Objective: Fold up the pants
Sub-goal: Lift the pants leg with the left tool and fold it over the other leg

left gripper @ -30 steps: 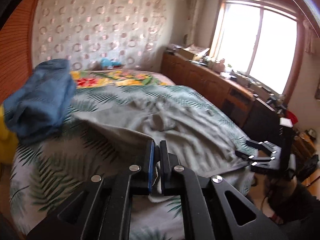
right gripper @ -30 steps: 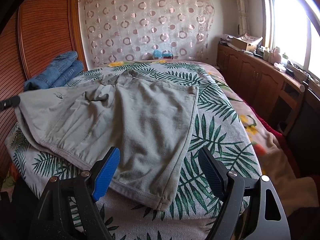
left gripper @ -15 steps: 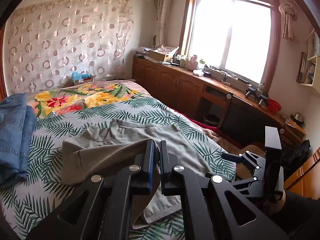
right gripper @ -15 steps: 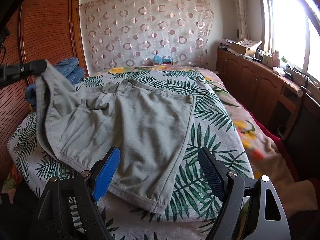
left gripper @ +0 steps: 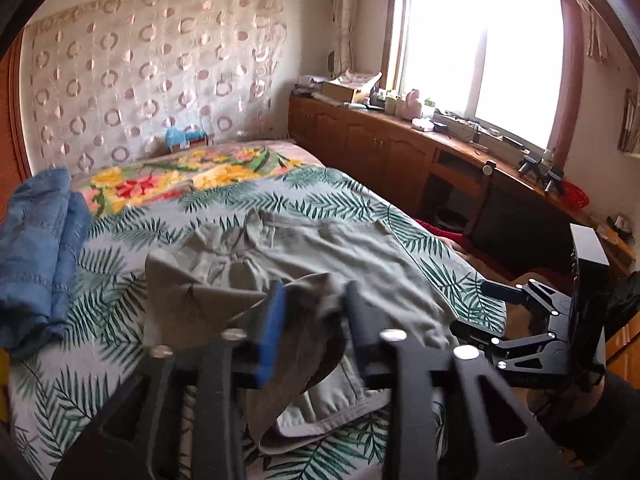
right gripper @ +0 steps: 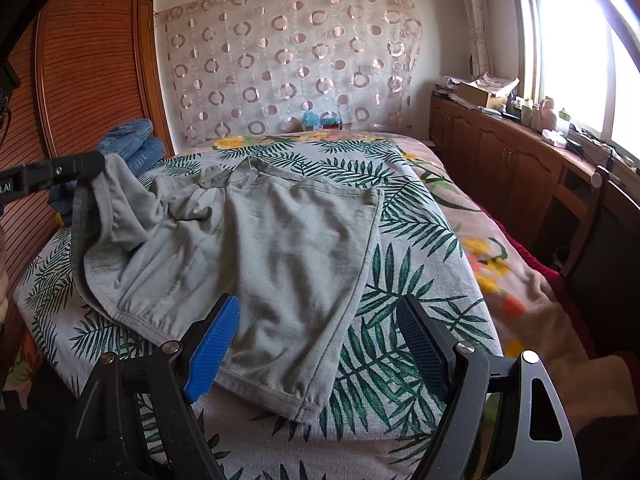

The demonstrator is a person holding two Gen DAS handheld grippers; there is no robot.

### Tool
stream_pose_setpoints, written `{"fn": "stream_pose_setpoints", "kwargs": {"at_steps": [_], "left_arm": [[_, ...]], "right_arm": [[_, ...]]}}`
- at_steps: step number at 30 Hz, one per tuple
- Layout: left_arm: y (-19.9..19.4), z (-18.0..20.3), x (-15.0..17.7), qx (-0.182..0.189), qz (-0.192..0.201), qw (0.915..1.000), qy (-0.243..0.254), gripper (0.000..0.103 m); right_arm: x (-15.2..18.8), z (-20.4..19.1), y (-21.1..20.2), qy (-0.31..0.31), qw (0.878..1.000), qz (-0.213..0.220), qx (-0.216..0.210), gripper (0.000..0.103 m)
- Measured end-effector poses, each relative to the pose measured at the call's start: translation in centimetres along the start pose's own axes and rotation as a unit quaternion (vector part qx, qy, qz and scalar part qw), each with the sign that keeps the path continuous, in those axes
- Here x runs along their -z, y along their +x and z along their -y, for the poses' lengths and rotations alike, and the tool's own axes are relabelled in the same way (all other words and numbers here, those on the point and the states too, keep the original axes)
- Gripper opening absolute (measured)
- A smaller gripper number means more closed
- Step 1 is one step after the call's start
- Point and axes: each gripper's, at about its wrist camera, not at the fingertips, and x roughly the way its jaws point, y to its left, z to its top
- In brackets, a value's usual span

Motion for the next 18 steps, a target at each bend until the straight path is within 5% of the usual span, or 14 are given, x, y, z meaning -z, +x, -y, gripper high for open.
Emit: {"fn": "stream_pose_setpoints", "kwargs": {"at_steps": [5, 18], "left_arm": [[-0.2, -1.5, 1.0, -0.015, -0.004, 0.9997, -0.016, 0.084], [-4.7, -2.7, 1.9, -0.03, 0.029, 0.9987, -0.029, 0.085]], "right_arm": [[-0.2, -0.5, 0.4, -0.003, 1.0, -0.002, -0.004, 0.082], [-0.9, -1.2, 0.6, -0.02, 1.0, 0.006, -0.014, 0.082]]}}
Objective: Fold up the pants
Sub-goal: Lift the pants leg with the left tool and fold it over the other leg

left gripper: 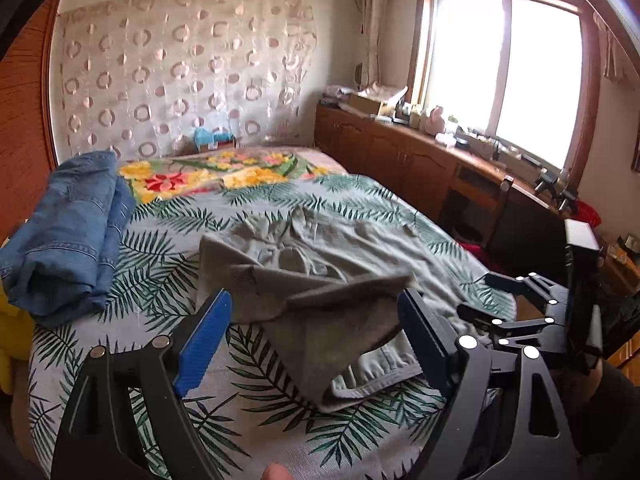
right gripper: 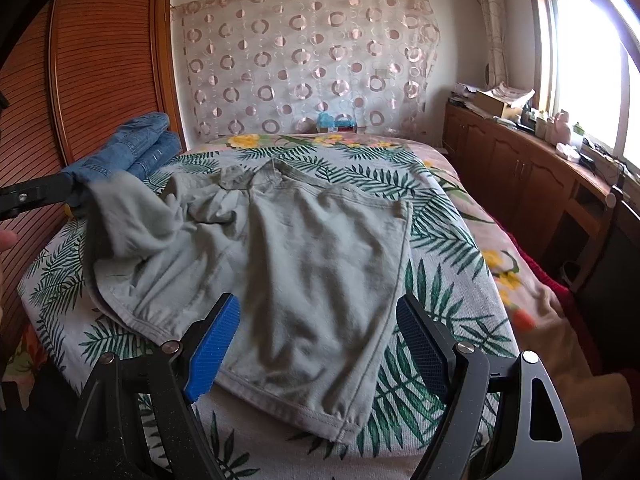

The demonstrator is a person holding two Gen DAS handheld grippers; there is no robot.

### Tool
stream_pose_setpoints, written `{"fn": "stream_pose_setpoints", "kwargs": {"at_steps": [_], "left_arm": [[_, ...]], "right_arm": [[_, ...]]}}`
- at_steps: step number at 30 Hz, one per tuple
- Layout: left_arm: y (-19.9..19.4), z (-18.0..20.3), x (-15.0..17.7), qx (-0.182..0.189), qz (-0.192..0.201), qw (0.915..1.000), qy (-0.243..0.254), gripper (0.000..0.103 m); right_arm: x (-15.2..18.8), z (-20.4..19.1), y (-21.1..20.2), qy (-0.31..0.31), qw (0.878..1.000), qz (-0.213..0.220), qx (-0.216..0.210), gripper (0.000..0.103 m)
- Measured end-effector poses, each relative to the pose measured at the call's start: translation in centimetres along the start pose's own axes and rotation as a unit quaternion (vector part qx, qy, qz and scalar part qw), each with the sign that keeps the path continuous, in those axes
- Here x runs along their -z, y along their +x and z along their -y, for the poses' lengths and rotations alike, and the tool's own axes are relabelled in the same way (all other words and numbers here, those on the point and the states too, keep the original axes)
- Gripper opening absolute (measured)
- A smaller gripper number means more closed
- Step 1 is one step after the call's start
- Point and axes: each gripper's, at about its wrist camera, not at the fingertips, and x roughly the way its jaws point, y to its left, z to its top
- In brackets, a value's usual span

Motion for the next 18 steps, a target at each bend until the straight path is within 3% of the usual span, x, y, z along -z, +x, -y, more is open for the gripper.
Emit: {"fn": "stream_pose_setpoints", "kwargs": {"at_steps": [3, 10, 13, 18], "left_arm": [[-0.4, -0.6, 0.0, 0.001, 0.003, 1.0, -0.009, 0.085], [1.3, -1.6, 1.2, -0.039, -0.013, 0.9991, -0.006, 0.085], [2.3, -2.2, 1.9, -0.031, -0.021, 0.9992, -0.017, 0.085], [3.7, -2.3, 3.0, -0.053, -0.024, 0.9981, -0.017, 0.085]], "right_arm": [[-0.2, -0.1, 0.0, -0.003, 1.0, 0.005, -0.004, 0.082], [-0.1, 0.1, 0.7, -0.007, 0.999, 0.007, -0.033, 0.081], [-0.1, 0.0, 1.5, -0.017, 0.999, 0.001, -0.052, 0.067], [-0.2, 0.0, 3.6, -0.025, 0.997, -0.018, -0.072, 0.048]]}}
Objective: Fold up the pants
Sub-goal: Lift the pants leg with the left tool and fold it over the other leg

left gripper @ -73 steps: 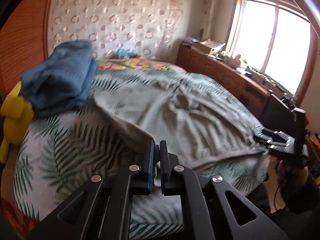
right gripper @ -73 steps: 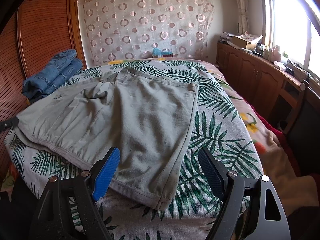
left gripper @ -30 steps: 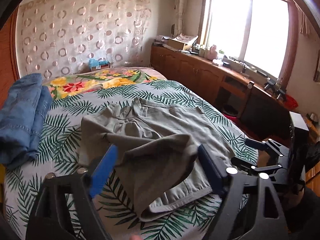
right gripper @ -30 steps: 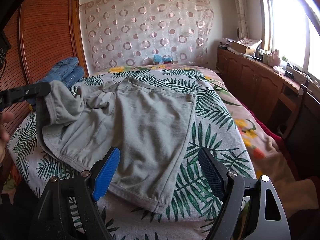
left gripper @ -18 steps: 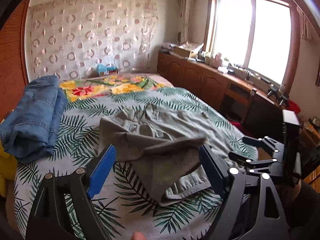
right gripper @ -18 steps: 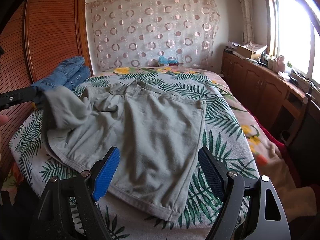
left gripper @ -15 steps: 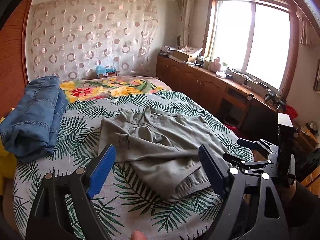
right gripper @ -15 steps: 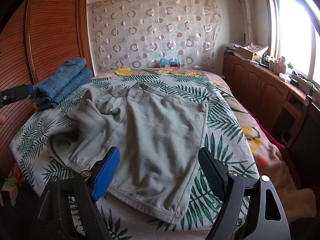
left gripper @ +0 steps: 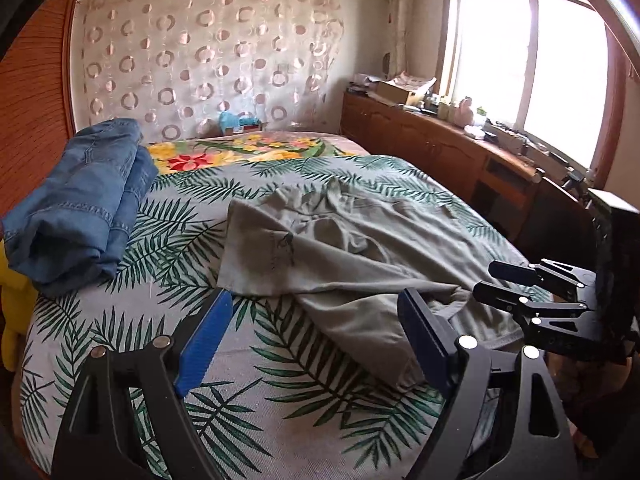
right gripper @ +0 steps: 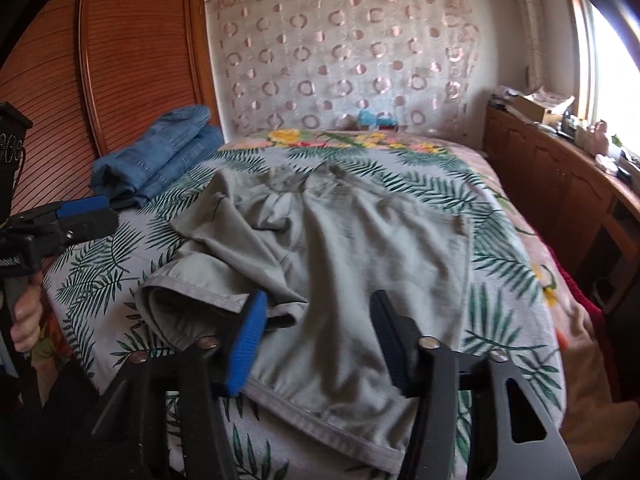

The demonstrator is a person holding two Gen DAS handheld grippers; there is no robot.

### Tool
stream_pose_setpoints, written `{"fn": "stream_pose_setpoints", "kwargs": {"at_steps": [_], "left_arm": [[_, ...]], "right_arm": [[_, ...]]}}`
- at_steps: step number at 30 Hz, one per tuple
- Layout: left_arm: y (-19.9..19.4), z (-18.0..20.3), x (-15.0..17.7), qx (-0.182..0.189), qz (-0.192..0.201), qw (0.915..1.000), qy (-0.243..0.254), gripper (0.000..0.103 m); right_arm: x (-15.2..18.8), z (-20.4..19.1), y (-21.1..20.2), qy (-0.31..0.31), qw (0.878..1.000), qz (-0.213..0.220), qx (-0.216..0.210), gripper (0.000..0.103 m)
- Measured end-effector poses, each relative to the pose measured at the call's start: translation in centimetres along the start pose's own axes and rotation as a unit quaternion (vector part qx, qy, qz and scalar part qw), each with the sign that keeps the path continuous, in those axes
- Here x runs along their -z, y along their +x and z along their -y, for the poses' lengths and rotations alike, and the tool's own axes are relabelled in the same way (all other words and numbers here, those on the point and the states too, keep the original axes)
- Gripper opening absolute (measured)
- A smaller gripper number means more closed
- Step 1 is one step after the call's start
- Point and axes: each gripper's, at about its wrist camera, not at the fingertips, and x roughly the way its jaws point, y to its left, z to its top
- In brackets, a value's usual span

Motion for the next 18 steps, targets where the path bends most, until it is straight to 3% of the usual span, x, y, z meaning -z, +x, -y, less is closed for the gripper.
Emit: {"fn": "stream_pose_setpoints", "kwargs": {"at_steps": [4, 10, 18], "left_arm": [[0.6, 0.0, 0.8, -0.024, 0.009, 0.9997, 0.001, 0.085], [1.4, 0.0, 1.8, -0.016, -0.003, 0.9998, -0.007, 0.085], [2.3, 0.9, 2.7, -0.003, -0.031, 0.9995, 0.004, 0.085]], "right_arm": [[-0.1, 0.3, 1.8, 0.0, 0.999, -0.024, -0.024, 0.033], [-0.2, 0.6, 3.9, -0.003, 0.998, -0.064, -0.02, 0.033], [-0.7, 1.2, 4.6, 0.001, 0.997, -0.071, -0.03, 0.031]]}}
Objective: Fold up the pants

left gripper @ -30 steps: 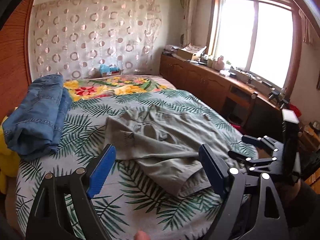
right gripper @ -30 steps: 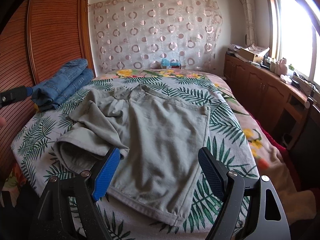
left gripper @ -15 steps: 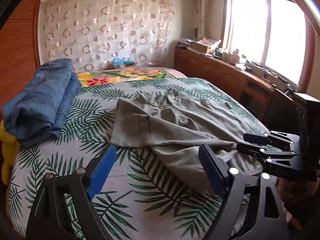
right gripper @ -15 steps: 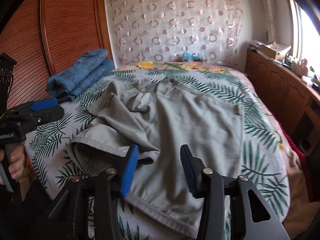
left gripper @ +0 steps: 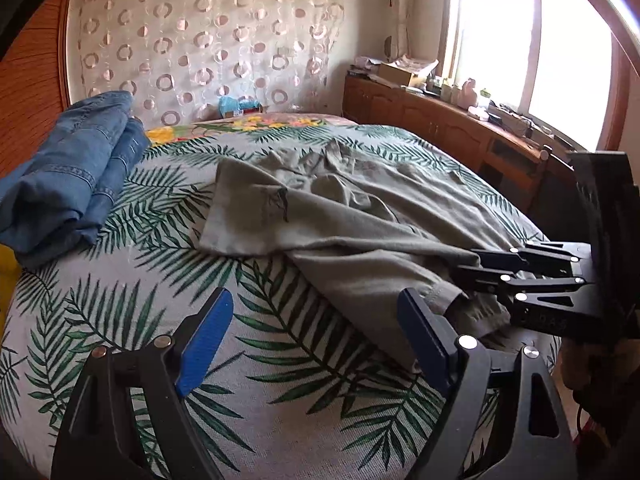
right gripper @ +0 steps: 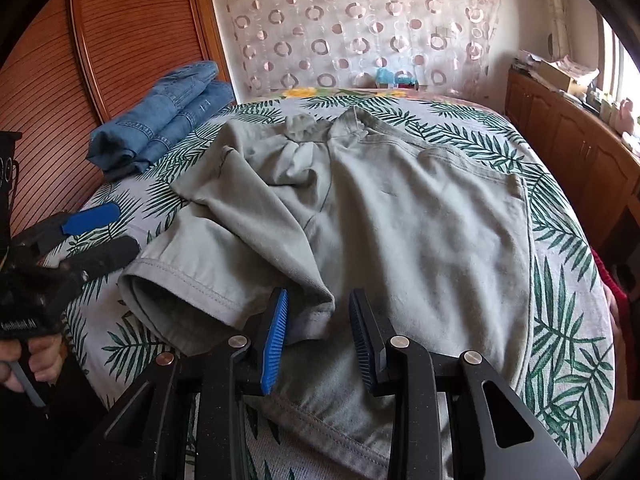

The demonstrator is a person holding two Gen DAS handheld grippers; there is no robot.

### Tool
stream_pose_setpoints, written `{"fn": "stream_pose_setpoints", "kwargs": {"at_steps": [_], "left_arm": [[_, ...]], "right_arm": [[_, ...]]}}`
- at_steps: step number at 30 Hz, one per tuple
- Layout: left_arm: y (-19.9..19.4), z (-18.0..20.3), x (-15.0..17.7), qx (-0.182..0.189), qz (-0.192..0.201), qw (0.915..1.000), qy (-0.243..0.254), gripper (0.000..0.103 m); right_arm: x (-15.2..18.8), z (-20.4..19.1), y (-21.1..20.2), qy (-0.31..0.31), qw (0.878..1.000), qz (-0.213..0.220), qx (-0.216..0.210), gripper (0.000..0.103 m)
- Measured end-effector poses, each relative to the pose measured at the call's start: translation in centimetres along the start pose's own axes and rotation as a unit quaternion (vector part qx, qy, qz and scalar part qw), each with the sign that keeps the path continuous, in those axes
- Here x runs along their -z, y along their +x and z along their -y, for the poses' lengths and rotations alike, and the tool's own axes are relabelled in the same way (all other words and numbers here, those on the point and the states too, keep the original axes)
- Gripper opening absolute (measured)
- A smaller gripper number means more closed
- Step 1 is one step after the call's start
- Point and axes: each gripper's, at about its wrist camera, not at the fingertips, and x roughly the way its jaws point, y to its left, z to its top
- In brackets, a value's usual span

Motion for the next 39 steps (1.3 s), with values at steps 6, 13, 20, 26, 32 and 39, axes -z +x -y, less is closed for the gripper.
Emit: {"fn": "stream_pose_setpoints", "kwargs": {"at_steps": [6, 13, 20, 26, 32, 39], "left_arm": [[-0.3, -0.5, 0.2, 0.013, -0.002, 0.9997, -0.018, 0.085], [-1.3, 0.1, -0.5, 0.019, 0.017, 0.9995, -0.018, 0.085], [-1.9, 0.9, -1.0, 0.02, 0.024, 0.9995, -0.007, 0.085], [-1.5, 1.6, -1.6, 0.027, 0.02, 0.9994, -0.002, 0.085], [-1.3, 2.6, -2.0, 0.03, 0.02, 0.9993, 0.009, 0.085], [-0.8, 3.2, -1.5, 0.031, 0.011, 0.9993, 0.015, 0.085]], "right_arm": [[-0.8, -1.9, -0.7, -0.023, 0.999, 0.019, -0.016, 0.005], [-1.0, -1.9, -6.4, -0.031, 0.995, 0.092, -0.005, 0.005], [0.6, -0.9, -10.3, -0.026, 0.993, 0.119, 0.012, 0.005], [2.5, -0.3, -11.5, -0.013, 0.993, 0.115, 0.028, 0.005], [3.0, -0.1, -11.8, 0.002, 0.994, 0.104, 0.034, 0.005], [3.4, 0.3, -12.2, 0.014, 0.995, 0.094, 0.043, 0.005]]}}
